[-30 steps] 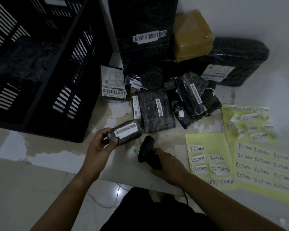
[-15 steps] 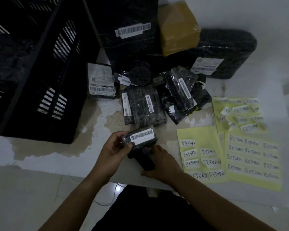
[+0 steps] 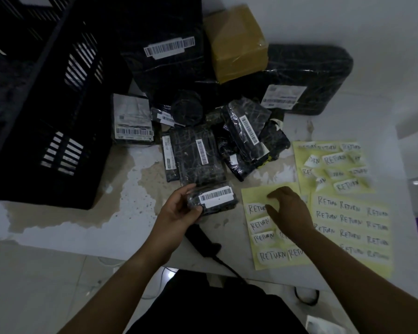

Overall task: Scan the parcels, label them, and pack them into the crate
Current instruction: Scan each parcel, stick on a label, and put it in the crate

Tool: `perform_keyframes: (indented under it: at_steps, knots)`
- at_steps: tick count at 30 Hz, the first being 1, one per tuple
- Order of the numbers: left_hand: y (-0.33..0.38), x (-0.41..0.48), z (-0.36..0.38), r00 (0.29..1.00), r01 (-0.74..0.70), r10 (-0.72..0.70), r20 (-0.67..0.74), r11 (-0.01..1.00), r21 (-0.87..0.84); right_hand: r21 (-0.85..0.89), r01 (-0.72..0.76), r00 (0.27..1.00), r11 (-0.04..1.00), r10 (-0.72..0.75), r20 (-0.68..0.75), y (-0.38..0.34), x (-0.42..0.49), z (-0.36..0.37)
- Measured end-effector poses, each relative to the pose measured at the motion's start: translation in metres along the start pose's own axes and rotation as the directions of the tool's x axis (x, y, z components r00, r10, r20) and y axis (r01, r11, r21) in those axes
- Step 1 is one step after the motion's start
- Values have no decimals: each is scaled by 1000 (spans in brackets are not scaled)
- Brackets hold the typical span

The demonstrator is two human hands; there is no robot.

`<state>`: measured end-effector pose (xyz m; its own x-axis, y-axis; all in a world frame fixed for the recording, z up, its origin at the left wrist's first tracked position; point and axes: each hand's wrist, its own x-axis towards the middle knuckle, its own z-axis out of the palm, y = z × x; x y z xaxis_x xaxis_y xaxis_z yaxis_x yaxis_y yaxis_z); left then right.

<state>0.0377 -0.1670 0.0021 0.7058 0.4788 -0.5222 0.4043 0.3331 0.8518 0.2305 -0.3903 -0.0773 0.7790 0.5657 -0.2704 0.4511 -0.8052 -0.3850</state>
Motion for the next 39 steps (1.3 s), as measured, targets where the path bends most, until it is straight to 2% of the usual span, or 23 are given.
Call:
perform_keyframes:
  at_steps: [7, 12, 18, 25, 29, 32, 35, 39]
  knots:
    - [10, -1, 9, 1000, 0, 1, -20, 999, 54, 24, 22, 999, 999, -22, -31, -4, 2, 4]
    - [10, 5, 12, 998, 57, -56, -36, 998, 12, 14, -3, 1000, 1000, 3, 30, -5, 6, -11]
    - [8, 9, 14, 995, 84, -87, 48, 995, 55, -54, 51, 996, 997, -47, 71, -2, 2, -16]
    - [6, 10, 10, 996, 84, -85, 13, 994, 77, 66, 106, 993, 992, -109, 42, -4, 1, -3]
    - [6, 7, 11, 996, 87, -86, -29, 995, 39, 86, 79, 995, 993, -84, 56, -10, 1, -5]
    - [13, 3, 16, 995, 96, -94, -41, 994, 52, 226, 34, 997, 974, -50, 66, -13, -3, -14]
    - [21, -1, 20, 997, 71, -70, -6, 994, 88, 384, 28, 999, 923, -9, -53, -24, -11, -31]
    - [26, -2, 21, 998, 67, -68, -1, 993, 96, 645, 46, 978, 763, 97, -184, -60, -28, -63]
